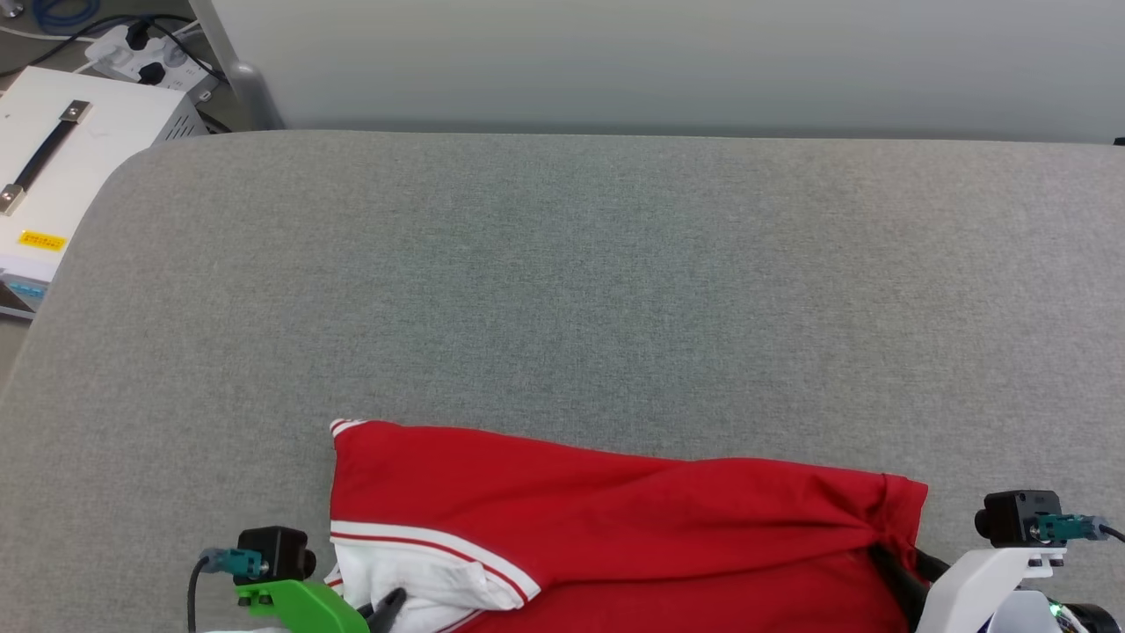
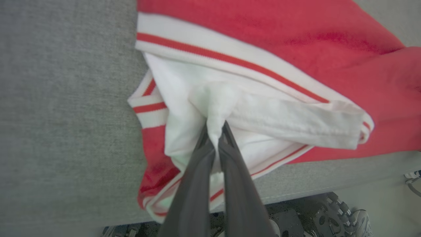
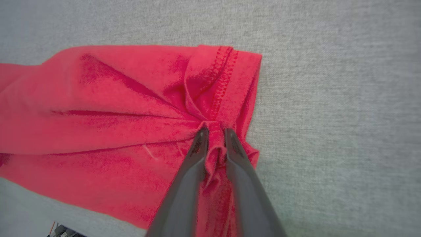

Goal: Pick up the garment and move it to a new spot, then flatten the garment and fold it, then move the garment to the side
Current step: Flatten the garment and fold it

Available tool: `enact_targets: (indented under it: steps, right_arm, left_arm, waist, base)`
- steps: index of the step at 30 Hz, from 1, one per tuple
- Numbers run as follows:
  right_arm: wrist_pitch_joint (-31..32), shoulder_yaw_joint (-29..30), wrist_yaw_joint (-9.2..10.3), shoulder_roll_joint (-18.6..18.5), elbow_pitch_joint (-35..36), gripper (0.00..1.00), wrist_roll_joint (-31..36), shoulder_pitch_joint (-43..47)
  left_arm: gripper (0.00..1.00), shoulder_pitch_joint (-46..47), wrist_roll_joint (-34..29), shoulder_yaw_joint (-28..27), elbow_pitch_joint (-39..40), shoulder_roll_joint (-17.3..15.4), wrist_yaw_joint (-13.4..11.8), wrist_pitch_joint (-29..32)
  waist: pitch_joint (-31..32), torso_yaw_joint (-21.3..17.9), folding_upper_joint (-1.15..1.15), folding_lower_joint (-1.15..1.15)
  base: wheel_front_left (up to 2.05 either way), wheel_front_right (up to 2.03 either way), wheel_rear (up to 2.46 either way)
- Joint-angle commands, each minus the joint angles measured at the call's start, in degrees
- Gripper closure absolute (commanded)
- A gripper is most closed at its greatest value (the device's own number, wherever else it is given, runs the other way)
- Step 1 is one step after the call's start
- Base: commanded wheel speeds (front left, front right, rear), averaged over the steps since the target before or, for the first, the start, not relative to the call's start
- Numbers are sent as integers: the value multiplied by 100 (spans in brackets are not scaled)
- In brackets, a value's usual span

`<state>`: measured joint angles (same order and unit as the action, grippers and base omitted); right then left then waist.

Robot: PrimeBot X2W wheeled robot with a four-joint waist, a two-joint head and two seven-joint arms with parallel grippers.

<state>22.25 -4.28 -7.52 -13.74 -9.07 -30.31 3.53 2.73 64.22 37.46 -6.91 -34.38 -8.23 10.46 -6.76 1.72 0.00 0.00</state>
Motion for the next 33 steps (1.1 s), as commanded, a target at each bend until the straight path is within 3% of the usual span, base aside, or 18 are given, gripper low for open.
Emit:
enact_targets:
  steps: [1,8,19,29,33]
  right_arm:
    - [-94,14,3,63,-45,0,-15,131]
    - [-322,282,3,139,585,0,7,376]
    - [720,1241,3,189,1336,0,173,592]
    - [1475,1392,3,281,1483,0,234,445]
    - [1660,1326,3,354,1280,0,212,289]
  left_arm:
    - [0,95,-23,22,-22,101,48,-95]
    - [0,409,-663,-62,85,143,-27,-879]
    - [0,500,-1350,-489,562,355,-344,-2310]
    - [0,422,-2603,-1129,893,866,-591,-2543]
    - [0,226,-3114,-1415,1030,1141,-455,-2545]
  waist:
    - [10,15,0,0]
    - [133,45,0,0]
    - [322,36,0,0]
    - [205,265,0,0]
    - [92,384,0,0]
  base:
    - [0,0,0]
    - [0,0,0]
    - [0,0,0]
    - [0,0,0]
    - [0,0,0]
